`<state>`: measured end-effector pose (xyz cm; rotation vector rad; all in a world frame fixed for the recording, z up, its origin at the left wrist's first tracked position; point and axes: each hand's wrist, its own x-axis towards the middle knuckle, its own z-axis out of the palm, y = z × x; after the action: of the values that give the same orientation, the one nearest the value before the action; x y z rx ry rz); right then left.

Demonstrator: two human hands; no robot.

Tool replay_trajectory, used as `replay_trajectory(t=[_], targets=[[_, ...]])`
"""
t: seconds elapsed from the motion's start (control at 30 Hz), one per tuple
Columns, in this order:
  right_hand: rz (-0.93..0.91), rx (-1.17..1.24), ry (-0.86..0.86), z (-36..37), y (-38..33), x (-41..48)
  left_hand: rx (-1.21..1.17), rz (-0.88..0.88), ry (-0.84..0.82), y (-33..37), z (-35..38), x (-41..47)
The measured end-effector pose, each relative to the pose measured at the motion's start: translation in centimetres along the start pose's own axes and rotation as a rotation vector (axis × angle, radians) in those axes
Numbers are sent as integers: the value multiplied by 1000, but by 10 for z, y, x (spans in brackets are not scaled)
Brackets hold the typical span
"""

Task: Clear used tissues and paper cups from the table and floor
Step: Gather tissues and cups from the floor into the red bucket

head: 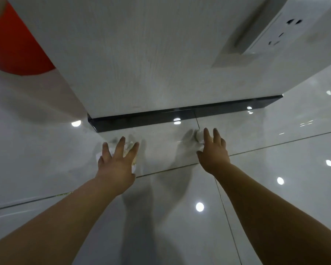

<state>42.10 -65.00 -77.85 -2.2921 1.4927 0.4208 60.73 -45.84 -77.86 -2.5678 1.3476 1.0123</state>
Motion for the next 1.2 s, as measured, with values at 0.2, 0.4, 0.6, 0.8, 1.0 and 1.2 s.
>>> replay_trajectory(t=[0.2,0.4,0.6,0.8,1.0,1.2], targets=[[-55,-1,-49,14,12,15,-19,-4,-83,-5,26,-3],[7,5,-14,12,6,19,38,-4,-150,3,26,-4],[-259,67,-53,4,-51,4,-4,13,22,0,-12,-24],[-471,186,-123,-6,-131,-22,74,29,97,-61,-61,-60],[-596,171,-165,-2,-209,-64,11,-114,93,-148,-90,-110],[-683,196,-136,14,-292,-107,41,-102,66,-238,-109,-143]])
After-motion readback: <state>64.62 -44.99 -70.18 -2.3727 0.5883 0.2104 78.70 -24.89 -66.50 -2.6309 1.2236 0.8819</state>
